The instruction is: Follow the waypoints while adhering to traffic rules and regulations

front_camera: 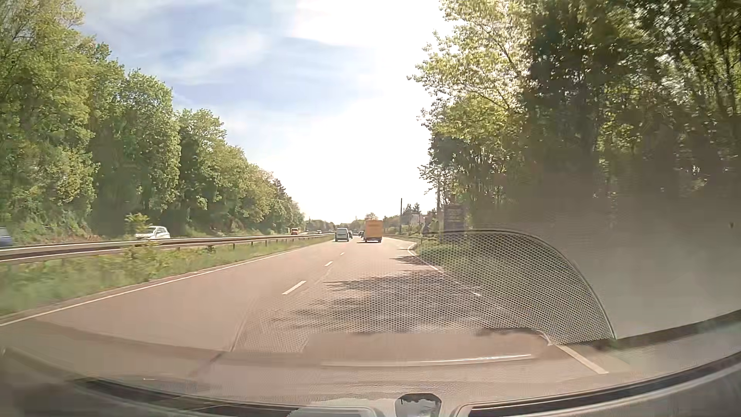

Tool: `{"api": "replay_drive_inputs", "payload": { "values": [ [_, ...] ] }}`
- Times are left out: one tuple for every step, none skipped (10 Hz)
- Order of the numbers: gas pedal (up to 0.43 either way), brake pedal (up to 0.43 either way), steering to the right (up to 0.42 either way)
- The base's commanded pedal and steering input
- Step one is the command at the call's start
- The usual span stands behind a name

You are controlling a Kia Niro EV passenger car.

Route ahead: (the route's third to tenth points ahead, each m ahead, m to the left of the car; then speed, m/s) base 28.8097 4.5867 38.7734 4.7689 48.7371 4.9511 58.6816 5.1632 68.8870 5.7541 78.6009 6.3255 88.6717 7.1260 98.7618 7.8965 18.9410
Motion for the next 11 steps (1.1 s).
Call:
{"api": "replay_drive_inputs", "payload": {
  "values": [
    [0.067,0.0,0.003],
    [0.067,0.0,0.003],
    [0.067,0.0,0.003],
    [0.067,0.0,0.004],
    [0.067,0.0,0.004],
    [0.067,0.0,0.004],
    [0.067,0.0,0.004],
    [0.067,0.0,0.004],
    [0.067,0.0,0.004],
    [0.067,0.0,0.004],
    [0.067,0.0,0.004]
  ]
}}
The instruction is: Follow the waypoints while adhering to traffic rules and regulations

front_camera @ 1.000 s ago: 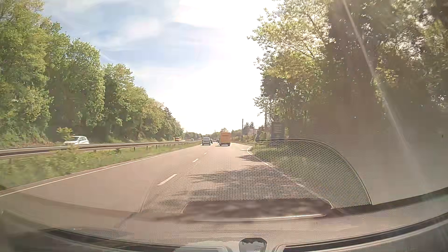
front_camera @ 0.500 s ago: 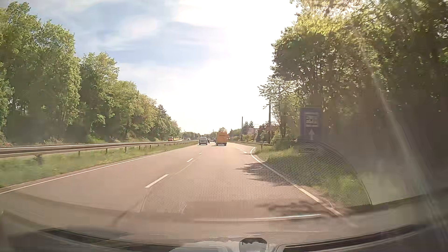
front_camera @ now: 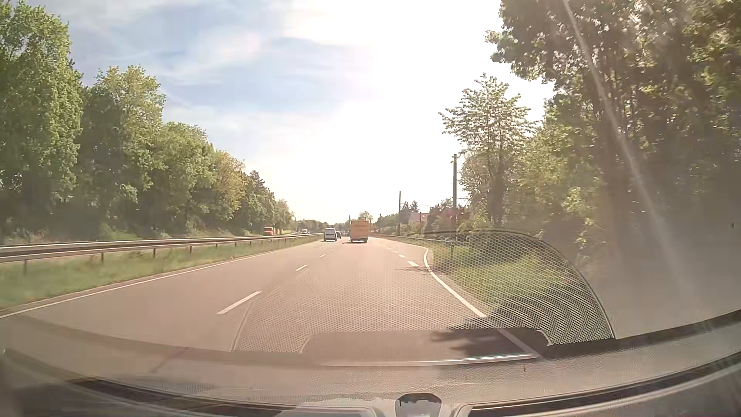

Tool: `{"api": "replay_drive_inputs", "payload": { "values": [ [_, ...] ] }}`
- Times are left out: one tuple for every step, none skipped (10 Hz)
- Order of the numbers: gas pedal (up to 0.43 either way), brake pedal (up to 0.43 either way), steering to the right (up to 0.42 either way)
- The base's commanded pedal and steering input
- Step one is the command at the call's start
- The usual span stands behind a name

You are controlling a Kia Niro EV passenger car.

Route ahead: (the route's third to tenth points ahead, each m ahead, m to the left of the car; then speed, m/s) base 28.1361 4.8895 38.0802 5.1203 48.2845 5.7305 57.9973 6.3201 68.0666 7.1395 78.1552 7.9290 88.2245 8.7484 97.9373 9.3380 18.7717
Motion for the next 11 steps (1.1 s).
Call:
{"api": "replay_drive_inputs", "payload": {
  "values": [
    [0.067,0.0,0.004],
    [0.067,0.0,0.004],
    [0.067,0.0,0.004],
    [0.067,0.0,0.004],
    [0.067,0.0,0.004],
    [0.067,0.0,0.003],
    [0.067,0.0,0.003],
    [0.067,0.0,0.003],
    [0.067,0.0,0.002],
    [0.067,0.0,0.002],
    [0.067,0.0,0.001]
  ]
}}
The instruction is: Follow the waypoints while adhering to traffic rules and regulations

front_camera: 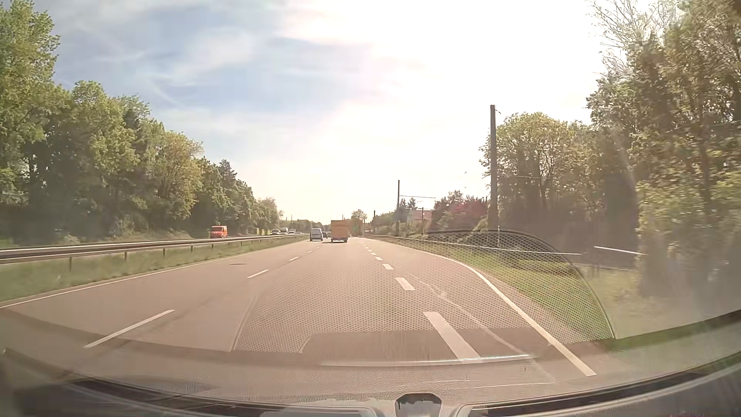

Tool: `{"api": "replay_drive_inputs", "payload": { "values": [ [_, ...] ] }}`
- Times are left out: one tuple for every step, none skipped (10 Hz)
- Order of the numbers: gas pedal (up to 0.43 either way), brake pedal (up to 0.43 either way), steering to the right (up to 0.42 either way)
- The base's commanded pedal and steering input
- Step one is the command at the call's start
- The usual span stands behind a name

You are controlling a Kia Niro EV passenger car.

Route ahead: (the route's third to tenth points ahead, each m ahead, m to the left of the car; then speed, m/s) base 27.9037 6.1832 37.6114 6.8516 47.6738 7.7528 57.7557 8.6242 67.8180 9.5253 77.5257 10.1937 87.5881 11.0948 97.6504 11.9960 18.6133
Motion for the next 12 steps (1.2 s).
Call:
{"api": "replay_drive_inputs", "payload": {
  "values": [
    [0.067,0.0,0.001],
    [0.067,0.0,0.0],
    [0.067,0.0,0.0],
    [0.067,0.0,0.0],
    [0.067,0.0,-0.002],
    [0.067,0.0,-0.002],
    [0.067,0.0,-0.002],
    [0.067,0.0,-0.003],
    [0.067,0.0,-0.004],
    [0.067,0.0,-0.004],
    [0.067,0.0,-0.004],
    [0.067,0.0,-0.004]
  ]
}}
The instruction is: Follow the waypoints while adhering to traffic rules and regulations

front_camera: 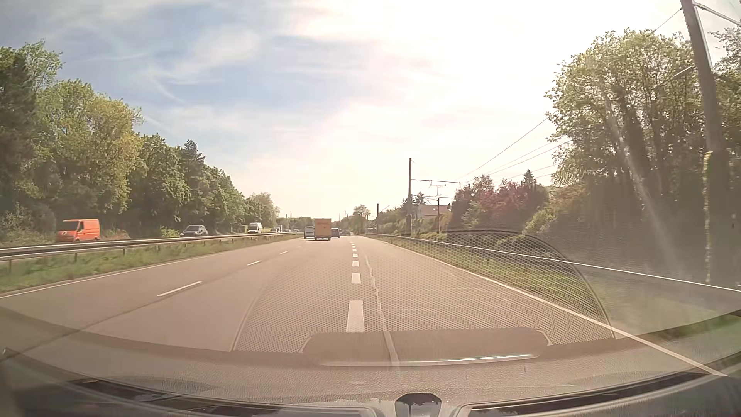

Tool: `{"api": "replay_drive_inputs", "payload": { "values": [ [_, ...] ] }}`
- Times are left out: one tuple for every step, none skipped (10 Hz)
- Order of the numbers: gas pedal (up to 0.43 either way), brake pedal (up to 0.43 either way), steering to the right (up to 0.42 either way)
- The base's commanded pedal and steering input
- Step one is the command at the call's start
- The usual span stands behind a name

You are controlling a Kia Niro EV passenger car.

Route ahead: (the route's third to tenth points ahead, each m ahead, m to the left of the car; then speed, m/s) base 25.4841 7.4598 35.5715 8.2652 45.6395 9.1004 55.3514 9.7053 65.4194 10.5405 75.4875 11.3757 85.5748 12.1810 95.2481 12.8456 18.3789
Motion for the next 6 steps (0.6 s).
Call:
{"api": "replay_drive_inputs", "payload": {
  "values": [
    [0.067,0.0,-0.004],
    [0.067,0.0,-0.005],
    [0.067,0.0,-0.005],
    [0.067,0.0,-0.005],
    [0.067,0.0,-0.005],
    [0.067,0.0,-0.006]
  ]
}}
